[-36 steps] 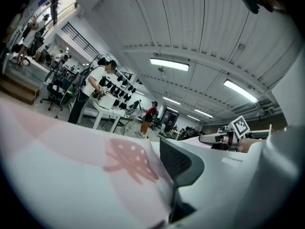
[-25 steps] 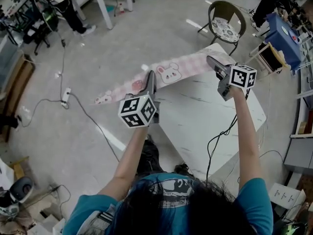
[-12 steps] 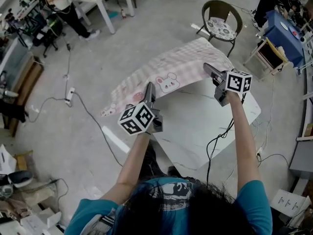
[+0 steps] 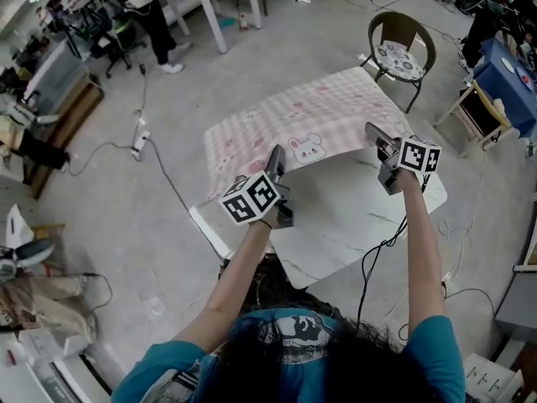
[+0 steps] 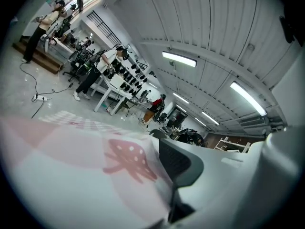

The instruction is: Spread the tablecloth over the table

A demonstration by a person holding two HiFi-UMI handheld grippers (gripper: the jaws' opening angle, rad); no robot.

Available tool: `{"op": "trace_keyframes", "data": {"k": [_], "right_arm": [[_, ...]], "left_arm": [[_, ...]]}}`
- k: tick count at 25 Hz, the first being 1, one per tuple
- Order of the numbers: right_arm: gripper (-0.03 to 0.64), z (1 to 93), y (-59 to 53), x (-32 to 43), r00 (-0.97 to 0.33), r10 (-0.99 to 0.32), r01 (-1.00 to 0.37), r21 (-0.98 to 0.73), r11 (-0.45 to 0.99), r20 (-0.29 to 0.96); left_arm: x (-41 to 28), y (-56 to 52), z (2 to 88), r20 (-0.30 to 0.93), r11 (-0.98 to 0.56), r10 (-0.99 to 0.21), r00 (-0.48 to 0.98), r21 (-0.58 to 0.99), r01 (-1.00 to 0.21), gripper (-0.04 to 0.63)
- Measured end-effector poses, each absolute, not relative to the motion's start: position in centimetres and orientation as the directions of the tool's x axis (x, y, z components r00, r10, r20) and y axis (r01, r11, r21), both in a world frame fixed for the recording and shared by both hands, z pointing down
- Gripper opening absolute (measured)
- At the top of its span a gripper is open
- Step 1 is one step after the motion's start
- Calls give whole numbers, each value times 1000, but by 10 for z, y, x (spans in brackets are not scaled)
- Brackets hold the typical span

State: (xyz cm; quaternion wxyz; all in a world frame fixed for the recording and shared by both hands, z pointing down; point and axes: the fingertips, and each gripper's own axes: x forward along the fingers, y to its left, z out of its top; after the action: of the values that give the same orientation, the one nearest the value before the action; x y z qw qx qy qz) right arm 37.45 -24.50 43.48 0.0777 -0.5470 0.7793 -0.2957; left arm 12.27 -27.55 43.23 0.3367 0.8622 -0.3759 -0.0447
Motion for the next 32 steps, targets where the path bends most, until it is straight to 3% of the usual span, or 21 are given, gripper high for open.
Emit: {"op": "trace_keyframes", "data": {"k": [15, 25, 32], "right_arm": [[55, 461, -217, 379, -357, -894, -799, -583, 144, 270], [57, 466, -193, 418, -424, -861, -819, -525, 231, 282], [57, 484, -139, 449, -511, -813, -756, -596, 271, 278]], "left_arm": [[126, -247, 458, 195, -429, -637, 746, 715, -553, 49], [163, -206, 485, 176, -309, -664, 727, 820, -481, 43], [198, -137, 500, 169, -242, -721, 672, 847, -473, 41]]}}
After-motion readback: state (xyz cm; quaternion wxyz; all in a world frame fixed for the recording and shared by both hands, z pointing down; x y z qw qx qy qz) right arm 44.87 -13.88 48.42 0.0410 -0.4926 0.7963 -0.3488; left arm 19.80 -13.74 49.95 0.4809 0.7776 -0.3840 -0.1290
